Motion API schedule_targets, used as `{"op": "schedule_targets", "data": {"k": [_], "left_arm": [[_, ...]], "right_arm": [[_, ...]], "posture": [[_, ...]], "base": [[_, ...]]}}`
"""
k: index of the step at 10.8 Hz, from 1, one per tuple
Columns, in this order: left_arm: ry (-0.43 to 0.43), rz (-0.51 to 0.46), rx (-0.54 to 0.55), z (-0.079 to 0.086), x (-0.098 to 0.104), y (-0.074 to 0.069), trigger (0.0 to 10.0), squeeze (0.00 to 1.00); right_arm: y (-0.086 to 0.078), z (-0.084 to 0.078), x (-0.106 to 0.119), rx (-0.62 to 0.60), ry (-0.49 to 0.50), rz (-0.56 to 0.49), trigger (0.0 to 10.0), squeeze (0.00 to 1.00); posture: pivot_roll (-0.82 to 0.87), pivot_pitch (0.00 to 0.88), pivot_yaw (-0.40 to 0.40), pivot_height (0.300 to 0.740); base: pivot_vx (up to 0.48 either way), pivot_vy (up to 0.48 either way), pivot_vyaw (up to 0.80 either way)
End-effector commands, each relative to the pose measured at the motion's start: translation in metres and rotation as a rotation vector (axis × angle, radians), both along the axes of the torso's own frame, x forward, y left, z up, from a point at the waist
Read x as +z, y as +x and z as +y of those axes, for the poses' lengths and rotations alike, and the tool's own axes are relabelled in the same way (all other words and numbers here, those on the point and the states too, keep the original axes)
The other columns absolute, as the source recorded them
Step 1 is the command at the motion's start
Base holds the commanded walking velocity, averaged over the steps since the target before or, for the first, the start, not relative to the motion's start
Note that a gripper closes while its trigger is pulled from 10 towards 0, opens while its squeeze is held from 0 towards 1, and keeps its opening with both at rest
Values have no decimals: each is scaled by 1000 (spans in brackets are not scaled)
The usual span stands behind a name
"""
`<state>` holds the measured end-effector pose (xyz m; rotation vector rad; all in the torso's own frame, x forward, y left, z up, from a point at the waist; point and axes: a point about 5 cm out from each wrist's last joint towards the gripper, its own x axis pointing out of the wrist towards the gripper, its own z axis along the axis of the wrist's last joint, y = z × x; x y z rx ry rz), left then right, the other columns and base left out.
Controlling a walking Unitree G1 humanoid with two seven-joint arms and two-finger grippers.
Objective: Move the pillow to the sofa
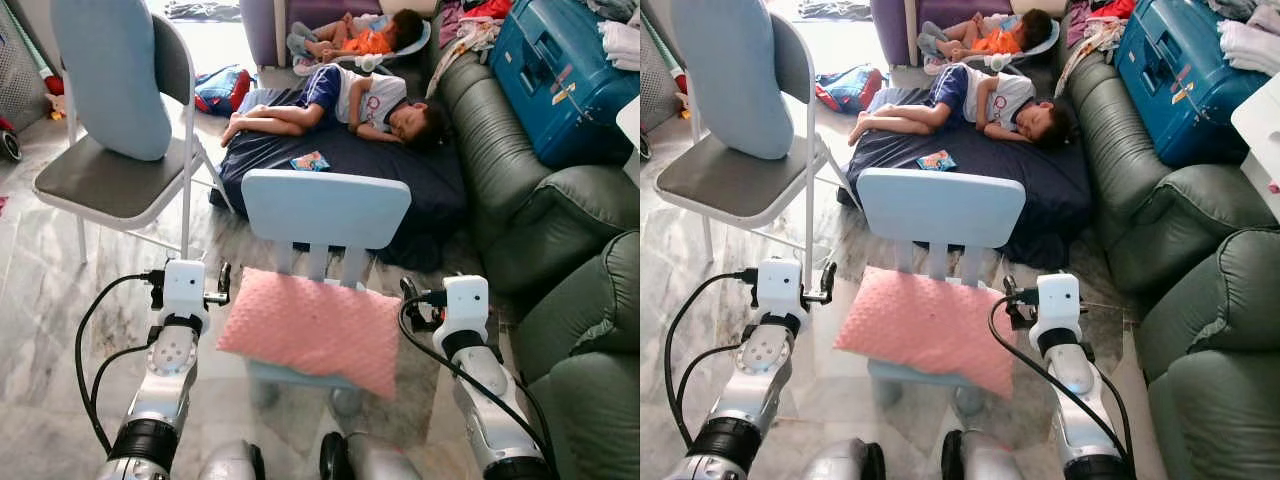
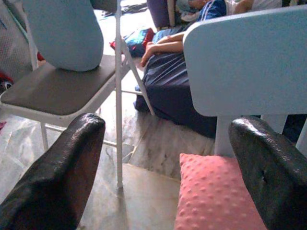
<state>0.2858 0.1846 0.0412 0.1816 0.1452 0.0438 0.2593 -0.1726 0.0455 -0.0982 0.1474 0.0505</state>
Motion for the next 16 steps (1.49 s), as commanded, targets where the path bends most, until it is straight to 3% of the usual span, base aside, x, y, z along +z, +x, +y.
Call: {"op": "schedule_targets", "data": {"k": [1, 4, 11, 16], "left_arm": [[11, 13, 12, 3, -2, 0, 10000, 0], [17, 15, 13, 6, -2, 1, 10000, 0], [24, -3, 4, 7, 3, 6, 10000, 0], [13, -36, -21, 1, 8, 8, 10000, 0]], "right_arm": [[0, -3, -4, -11, 8, 18, 10000, 0], [2, -5, -5, -25, 27, 19, 10000, 0], [10, -5, -4, -37, 35, 7, 10000, 0], [13, 5, -4, 15, 31, 5, 10000, 0]], "posture": [[-77, 135, -45, 656], [-70, 120, -43, 616], [-63, 112, -30, 616], [-64, 130, -28, 616]], "base": [[0, 0, 0], [0, 0, 0], [0, 0, 0], [120, 0, 0]]}}
